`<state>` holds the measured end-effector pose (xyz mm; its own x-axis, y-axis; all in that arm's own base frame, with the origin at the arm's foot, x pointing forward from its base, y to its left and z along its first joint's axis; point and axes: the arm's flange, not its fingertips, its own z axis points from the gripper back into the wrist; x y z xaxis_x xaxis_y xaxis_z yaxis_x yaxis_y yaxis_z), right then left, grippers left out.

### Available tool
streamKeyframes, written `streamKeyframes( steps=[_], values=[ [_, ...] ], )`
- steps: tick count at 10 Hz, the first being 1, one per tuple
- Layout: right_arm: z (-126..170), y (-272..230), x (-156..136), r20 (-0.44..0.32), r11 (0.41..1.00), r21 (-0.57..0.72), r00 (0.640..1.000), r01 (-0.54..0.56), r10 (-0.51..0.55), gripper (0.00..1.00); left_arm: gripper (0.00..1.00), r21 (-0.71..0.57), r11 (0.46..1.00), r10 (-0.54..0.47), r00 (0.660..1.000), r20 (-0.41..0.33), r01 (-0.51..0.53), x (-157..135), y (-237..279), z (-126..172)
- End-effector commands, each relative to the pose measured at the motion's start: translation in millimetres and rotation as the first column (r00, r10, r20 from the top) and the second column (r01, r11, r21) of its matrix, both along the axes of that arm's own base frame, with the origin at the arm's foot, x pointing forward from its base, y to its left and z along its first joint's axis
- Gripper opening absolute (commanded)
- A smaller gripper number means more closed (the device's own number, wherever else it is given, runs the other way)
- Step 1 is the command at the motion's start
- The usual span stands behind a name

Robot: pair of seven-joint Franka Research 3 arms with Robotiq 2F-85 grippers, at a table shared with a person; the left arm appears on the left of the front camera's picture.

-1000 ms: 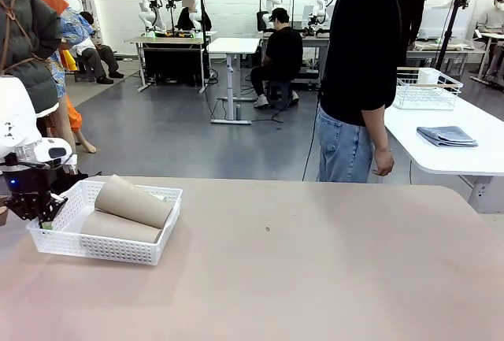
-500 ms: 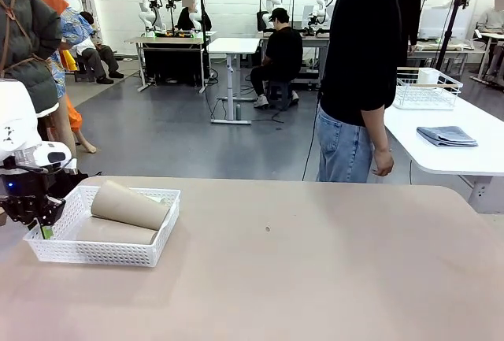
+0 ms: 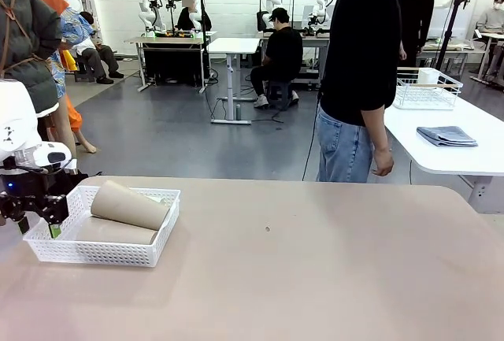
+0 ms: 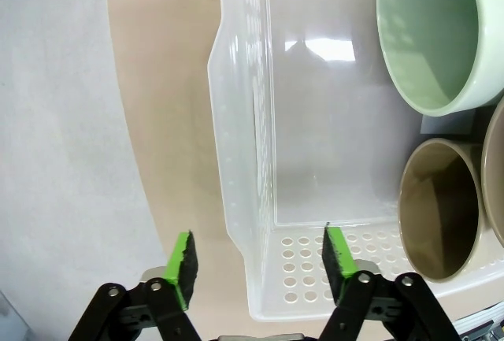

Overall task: Clean and organize the cups into the basket.
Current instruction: Move the Organizing basket back to the left side of the table.

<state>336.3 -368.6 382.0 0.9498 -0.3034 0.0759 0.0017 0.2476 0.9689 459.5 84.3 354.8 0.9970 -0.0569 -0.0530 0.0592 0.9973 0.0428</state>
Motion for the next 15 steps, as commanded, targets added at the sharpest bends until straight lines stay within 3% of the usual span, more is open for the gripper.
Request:
streamKeyframes(
  steps=[1, 9, 12, 15],
  values=[
    [0.5, 7.1, -2.4, -0.005, 1.000, -0.015, 1.000, 0.008, -0.008, 1.00, 1.00, 0.012, 1.000, -0.019, 1.000, -0.018, 0.019, 0.2, 4.6, -0.8],
    [0.5, 7.1, -2.4, -0.005, 1.000, -0.015, 1.000, 0.008, -0.008, 1.00, 1.00, 0.001, 1.000, -0.020, 1.000, 0.009, 0.020, -10.6, 5.4, 7.5],
    [0.5, 7.1, -2.4, -0.005, 1.000, -0.015, 1.000, 0.008, -0.008, 1.00, 1.00, -0.039, 0.999, -0.027, 0.988, 0.150, 0.033, -69.3, 1.3, 36.4],
    [0.5, 7.1, -2.4, -0.005, 1.000, -0.015, 1.000, 0.008, -0.008, 1.00, 1.00, -0.050, 0.999, 0.015, 0.944, 0.328, 0.001, -148.2, 2.8, 62.5]
  ],
)
